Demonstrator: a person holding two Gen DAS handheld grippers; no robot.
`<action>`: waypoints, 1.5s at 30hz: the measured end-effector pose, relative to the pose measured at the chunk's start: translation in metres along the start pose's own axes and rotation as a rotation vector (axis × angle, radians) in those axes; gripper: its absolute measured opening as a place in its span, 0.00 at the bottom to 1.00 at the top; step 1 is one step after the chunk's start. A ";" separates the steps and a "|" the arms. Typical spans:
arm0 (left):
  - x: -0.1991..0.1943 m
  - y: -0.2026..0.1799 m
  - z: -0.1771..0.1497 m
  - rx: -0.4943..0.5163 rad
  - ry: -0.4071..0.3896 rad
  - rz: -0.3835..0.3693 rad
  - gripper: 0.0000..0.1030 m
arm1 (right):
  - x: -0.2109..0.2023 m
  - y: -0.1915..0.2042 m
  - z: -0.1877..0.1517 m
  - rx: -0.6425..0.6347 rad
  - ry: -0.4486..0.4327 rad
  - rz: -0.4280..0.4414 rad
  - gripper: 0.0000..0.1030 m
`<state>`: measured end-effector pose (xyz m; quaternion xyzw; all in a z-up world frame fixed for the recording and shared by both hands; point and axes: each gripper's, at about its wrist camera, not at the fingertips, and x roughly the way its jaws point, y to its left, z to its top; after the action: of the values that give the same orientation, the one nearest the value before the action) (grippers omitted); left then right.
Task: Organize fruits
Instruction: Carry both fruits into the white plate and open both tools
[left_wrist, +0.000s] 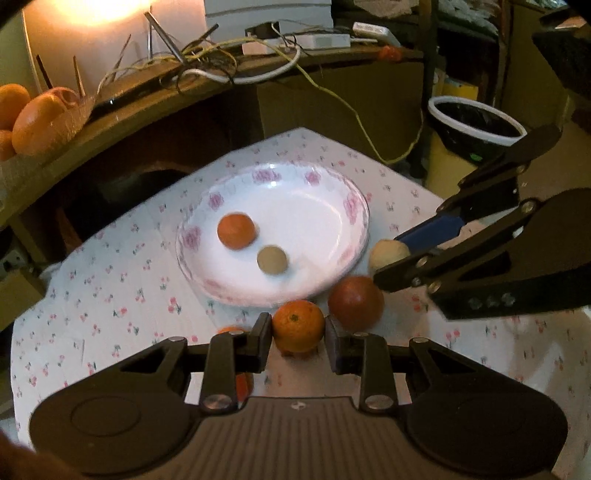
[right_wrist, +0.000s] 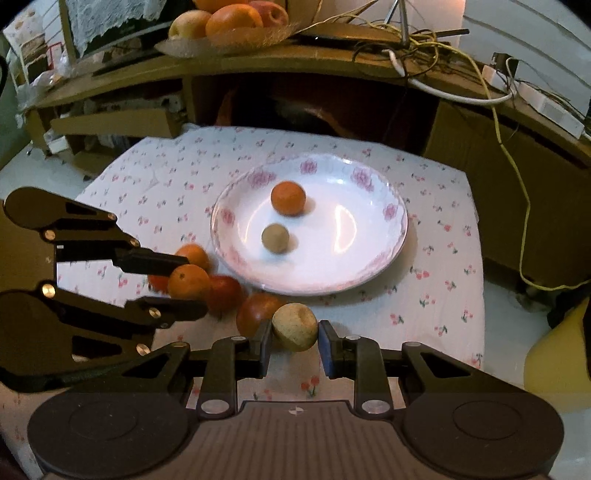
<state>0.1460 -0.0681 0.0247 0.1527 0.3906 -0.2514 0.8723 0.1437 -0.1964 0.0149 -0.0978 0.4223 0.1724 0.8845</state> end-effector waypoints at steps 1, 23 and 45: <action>0.000 0.000 0.003 -0.001 -0.007 0.004 0.35 | 0.001 0.000 0.003 0.003 -0.006 -0.003 0.27; 0.041 0.031 0.027 -0.073 0.005 0.086 0.35 | 0.041 -0.011 0.037 0.057 -0.019 -0.060 0.27; 0.037 0.041 0.031 -0.121 -0.001 0.108 0.41 | 0.043 -0.019 0.042 0.096 -0.034 -0.076 0.31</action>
<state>0.2079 -0.0605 0.0195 0.1204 0.3960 -0.1797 0.8924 0.2062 -0.1909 0.0079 -0.0683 0.4112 0.1199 0.9011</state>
